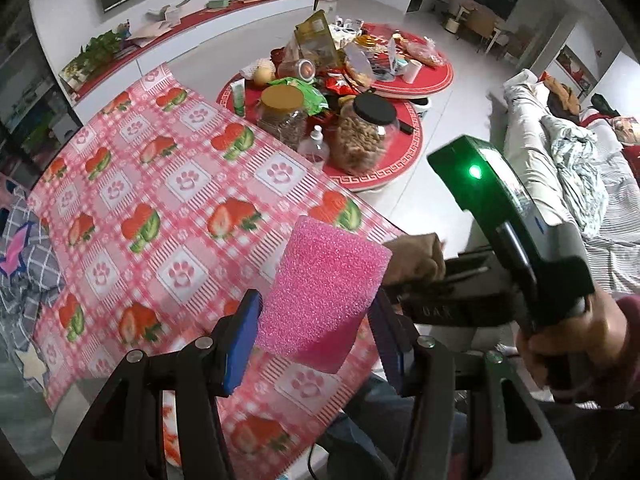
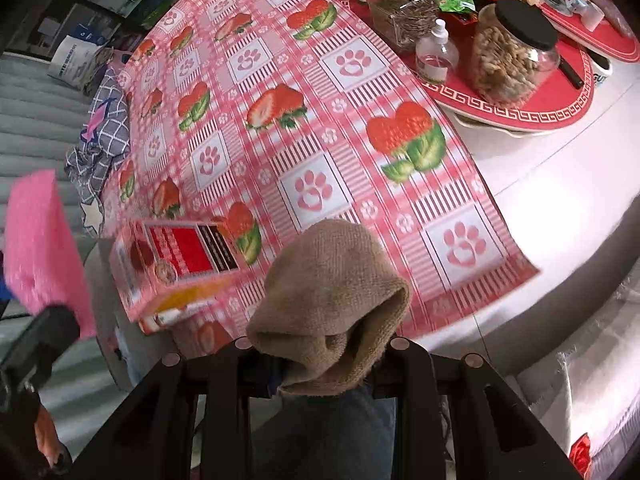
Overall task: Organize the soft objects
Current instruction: 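Lift the pink sponge and tan sock and carry both toward the white box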
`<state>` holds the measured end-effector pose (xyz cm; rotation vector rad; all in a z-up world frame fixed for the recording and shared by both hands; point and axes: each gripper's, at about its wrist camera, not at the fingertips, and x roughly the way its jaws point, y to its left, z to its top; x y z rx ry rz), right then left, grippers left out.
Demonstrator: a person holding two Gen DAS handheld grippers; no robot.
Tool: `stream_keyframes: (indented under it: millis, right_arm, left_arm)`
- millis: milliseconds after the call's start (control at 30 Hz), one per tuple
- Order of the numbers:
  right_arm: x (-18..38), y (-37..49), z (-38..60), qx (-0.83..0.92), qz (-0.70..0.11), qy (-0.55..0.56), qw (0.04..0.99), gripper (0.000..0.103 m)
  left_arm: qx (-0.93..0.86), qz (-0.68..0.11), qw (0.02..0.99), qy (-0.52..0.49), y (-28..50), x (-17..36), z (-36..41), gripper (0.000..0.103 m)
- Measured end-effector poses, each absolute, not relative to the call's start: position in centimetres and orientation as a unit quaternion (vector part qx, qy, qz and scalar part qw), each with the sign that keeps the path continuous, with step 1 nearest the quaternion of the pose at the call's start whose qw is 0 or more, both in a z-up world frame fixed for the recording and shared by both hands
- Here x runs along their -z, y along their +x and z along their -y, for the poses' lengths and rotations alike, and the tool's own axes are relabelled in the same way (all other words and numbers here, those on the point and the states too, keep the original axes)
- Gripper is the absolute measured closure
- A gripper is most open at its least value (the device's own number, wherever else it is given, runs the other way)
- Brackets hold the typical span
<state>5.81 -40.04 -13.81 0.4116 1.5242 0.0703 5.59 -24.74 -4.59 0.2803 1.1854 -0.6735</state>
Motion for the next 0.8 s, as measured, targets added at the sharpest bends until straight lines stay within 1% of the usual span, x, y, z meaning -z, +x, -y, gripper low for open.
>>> stream_keyframes:
  millis: [167,400,800]
  right_arm:
    - [13.7,3.7,38.2,-0.045,-0.693,0.165,0.701,0.072]
    - [13.3,1.8,33.3,-0.086,-0.702,0.133,0.695,0.072]
    - [10.7,2.1,24.3,-0.180,-0.690,0.049,0.699,0.072]
  left_arm:
    - [0.297,-0.558,0.767,0.109,2.7,5.0,21.9,0.045]
    - [0.250,-0.573,0.779,0.058,-0.4,5.3,16.1,0.045]
    - [0.115,-0.569,0.814,-0.023,-2.4,5.0,5.5,0.045]
